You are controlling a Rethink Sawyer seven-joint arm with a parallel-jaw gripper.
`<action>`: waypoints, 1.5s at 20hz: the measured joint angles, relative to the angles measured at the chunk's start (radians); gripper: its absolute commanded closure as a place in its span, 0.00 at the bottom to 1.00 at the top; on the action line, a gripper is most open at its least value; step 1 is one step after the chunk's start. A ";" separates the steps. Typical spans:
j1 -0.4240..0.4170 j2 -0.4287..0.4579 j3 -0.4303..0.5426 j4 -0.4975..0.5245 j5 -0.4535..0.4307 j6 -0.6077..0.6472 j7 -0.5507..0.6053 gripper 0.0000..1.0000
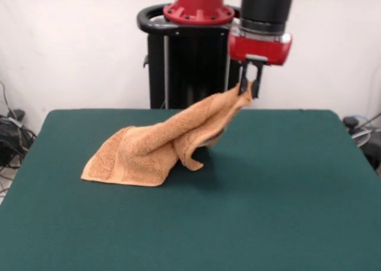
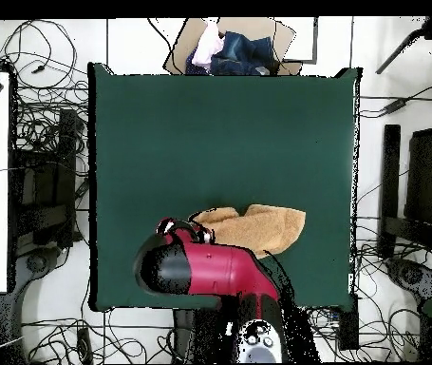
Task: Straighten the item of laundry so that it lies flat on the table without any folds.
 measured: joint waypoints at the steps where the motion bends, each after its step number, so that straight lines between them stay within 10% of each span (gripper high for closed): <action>1: 0.028 0.031 -0.019 -0.017 0.019 -0.016 0.002 1.00; 15: 0.141 0.223 -0.110 -0.089 0.170 -0.171 0.003 1.00; 28: 0.147 0.180 -0.134 -0.088 0.191 -0.174 0.003 1.00; 29: 0.147 0.159 -0.147 -0.083 0.191 -0.174 0.003 0.00; 30: 0.146 0.156 -0.148 -0.081 0.191 -0.175 0.003 0.00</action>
